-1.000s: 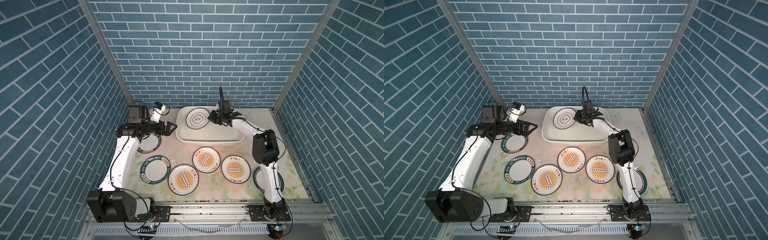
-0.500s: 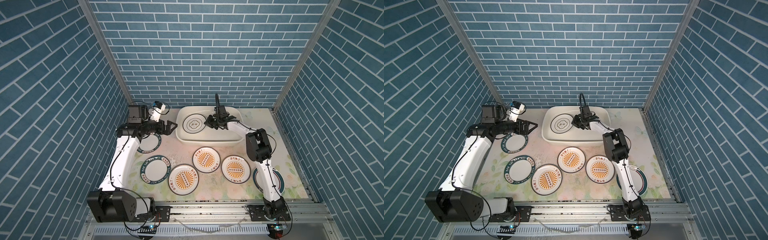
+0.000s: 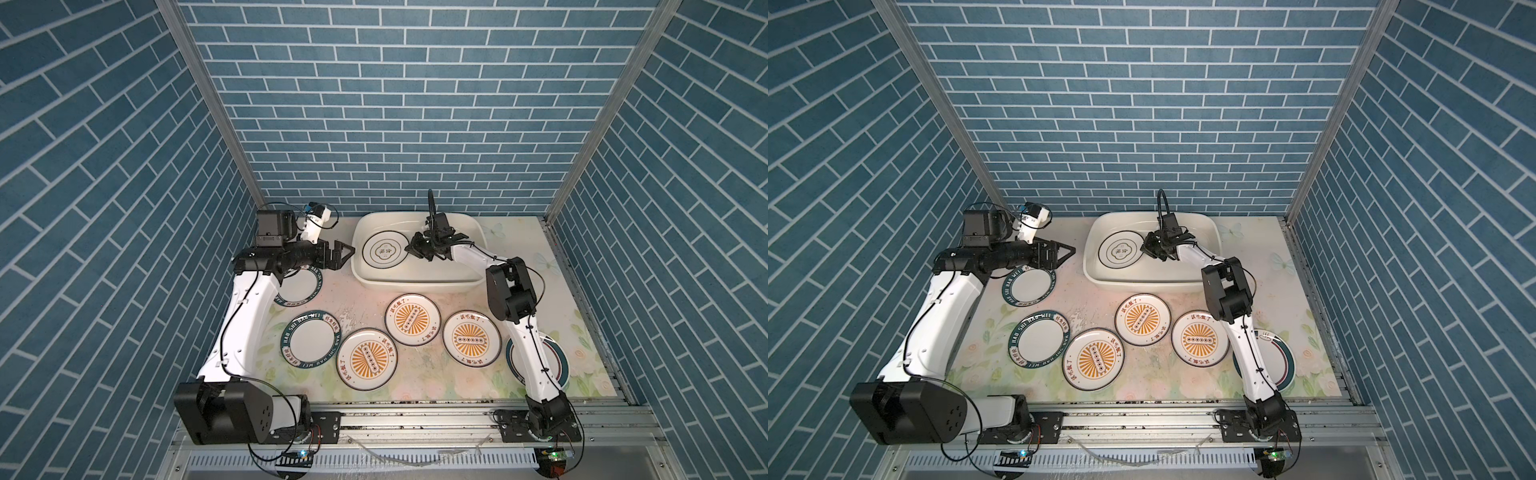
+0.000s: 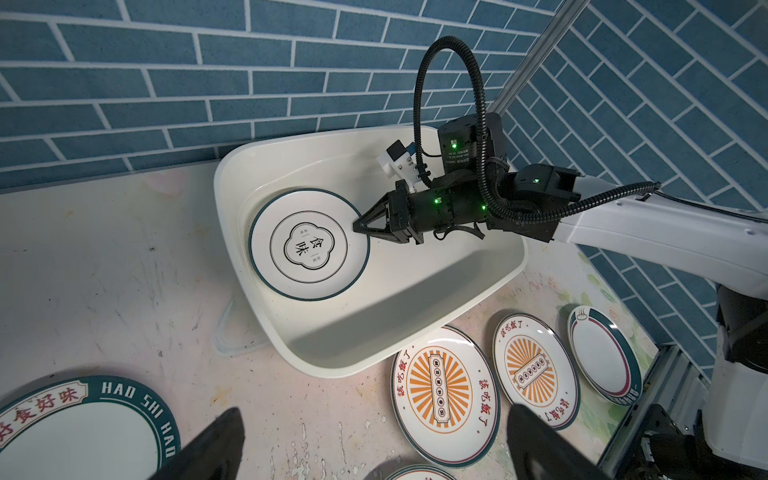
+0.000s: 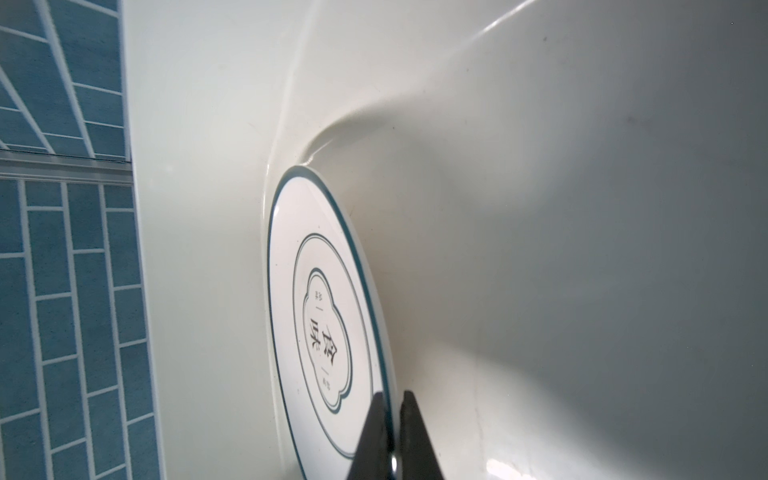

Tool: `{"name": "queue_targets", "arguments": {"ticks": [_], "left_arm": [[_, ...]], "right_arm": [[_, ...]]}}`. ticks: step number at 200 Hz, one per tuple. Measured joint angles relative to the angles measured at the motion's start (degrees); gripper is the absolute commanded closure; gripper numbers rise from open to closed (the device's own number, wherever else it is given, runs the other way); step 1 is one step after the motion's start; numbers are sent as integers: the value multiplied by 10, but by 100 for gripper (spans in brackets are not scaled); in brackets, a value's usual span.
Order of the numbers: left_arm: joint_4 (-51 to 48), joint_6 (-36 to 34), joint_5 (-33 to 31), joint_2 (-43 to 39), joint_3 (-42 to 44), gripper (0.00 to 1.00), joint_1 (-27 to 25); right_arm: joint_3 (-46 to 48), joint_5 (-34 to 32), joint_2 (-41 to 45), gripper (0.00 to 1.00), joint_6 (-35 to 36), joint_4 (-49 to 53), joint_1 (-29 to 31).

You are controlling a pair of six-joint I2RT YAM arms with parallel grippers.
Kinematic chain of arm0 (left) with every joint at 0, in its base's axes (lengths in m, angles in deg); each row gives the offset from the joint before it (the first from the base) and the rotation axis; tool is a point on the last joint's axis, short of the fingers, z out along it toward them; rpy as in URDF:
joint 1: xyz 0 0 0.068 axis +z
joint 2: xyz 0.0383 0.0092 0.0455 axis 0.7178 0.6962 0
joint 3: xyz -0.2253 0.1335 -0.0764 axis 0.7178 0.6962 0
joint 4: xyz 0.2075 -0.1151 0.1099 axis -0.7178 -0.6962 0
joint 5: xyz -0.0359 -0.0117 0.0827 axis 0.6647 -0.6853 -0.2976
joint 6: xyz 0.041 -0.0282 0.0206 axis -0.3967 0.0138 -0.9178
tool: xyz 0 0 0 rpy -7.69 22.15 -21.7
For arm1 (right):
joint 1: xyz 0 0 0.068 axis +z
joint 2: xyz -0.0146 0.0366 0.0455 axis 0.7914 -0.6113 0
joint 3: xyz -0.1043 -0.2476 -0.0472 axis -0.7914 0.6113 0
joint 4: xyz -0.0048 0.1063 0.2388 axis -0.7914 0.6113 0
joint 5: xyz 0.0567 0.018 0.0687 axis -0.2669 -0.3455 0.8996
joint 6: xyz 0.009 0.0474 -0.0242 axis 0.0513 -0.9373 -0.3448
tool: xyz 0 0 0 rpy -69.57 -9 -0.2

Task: Place the plates into the plastic bin on the countertop
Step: 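Carry the upright plate with the right gripper and lower it into the bin, then open the right gripper and release the plate flat in the bin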

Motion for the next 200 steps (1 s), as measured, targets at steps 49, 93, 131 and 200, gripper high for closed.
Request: {"name": "queue_targets", "arguments": {"ticks": [49, 93, 131, 200], "left_arm": [[0, 2, 0, 0, 0, 0, 0], [0, 2, 0, -1, 0, 0, 0], [1, 4, 1, -3, 0, 1, 0], [4, 4, 1, -5, 0, 0, 0]], "right_arm": [[0, 8, -1, 79, -5, 0, -3], [0, 8, -1, 68, -4, 5, -7], [0, 8, -1, 65, -4, 10, -12], [-16, -19, 6, 62, 17, 69, -26]]}}
